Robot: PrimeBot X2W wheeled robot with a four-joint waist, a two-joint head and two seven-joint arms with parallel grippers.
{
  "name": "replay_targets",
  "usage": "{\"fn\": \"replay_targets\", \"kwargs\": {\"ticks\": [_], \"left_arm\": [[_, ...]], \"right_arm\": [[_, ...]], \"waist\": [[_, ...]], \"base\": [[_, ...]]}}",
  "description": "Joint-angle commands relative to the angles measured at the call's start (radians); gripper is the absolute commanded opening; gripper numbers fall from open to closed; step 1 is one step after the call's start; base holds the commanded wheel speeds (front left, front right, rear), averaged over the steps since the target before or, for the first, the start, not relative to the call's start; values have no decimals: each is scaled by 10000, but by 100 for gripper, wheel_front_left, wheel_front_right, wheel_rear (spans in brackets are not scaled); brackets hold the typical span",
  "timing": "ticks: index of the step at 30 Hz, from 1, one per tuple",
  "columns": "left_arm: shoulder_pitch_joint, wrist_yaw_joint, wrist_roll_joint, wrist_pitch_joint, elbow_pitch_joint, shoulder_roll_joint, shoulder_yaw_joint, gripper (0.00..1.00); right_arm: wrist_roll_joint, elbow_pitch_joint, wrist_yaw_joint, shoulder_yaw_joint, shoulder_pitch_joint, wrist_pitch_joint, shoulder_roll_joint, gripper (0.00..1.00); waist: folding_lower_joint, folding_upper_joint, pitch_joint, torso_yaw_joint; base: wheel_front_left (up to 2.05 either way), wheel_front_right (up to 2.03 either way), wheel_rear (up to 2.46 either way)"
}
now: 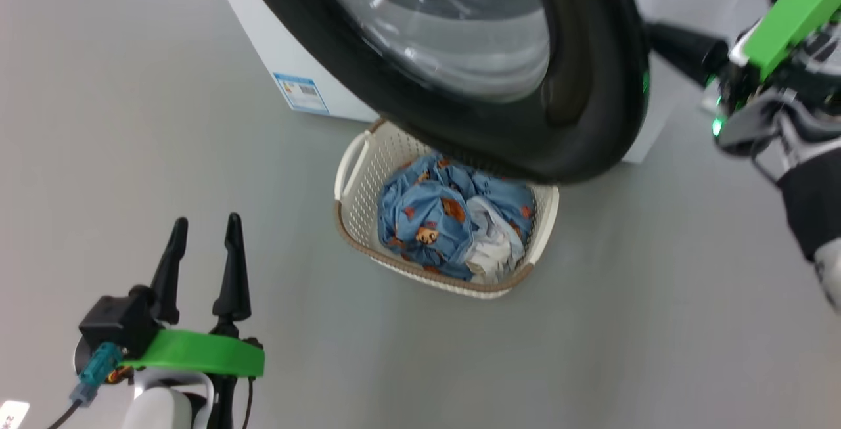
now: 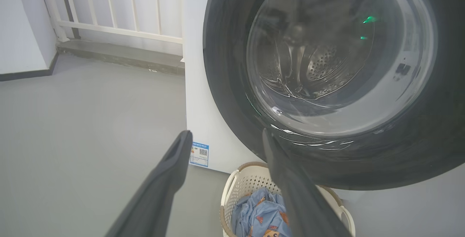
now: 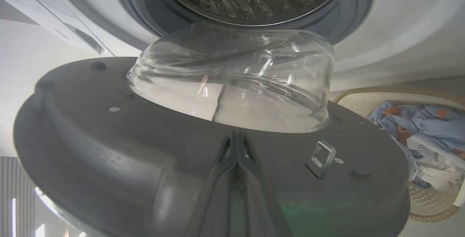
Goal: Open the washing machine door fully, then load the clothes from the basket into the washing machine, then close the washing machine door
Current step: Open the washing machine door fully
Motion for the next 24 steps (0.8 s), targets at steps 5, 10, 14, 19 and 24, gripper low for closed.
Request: {"fn": "replay_targets", "kwargs": {"ticks": [5,10,14,19,24], "left_arm": [[337,7,134,-65,-42,409,301,100],[636,70,171,29,7,482,225,100],[868,162,196,187,-102,584,205,100],[1118,225,204,401,-290,672,141,100],[1255,300,183,570,-525,736,107,100]], "right_arm": [[417,-521,48,20,1216,287,373,0],[780,-612,48,-227,2160,556,454,0],[986,-884,48,-408,2777,746,540,0],[1012,-1295,48,-460,3427,924,674,0],[1054,-1602,48,-480,3761,1099,919,0]], "waist": [[0,0,-1132,540],[0,0,-1745,1087],[0,0,-2126,1529],[0,0,-2426,1974],[0,0,-2492,2282]], "base": [[0,0,0],[0,0,0],[0,0,0],[0,0,0],[0,0,0]]}}
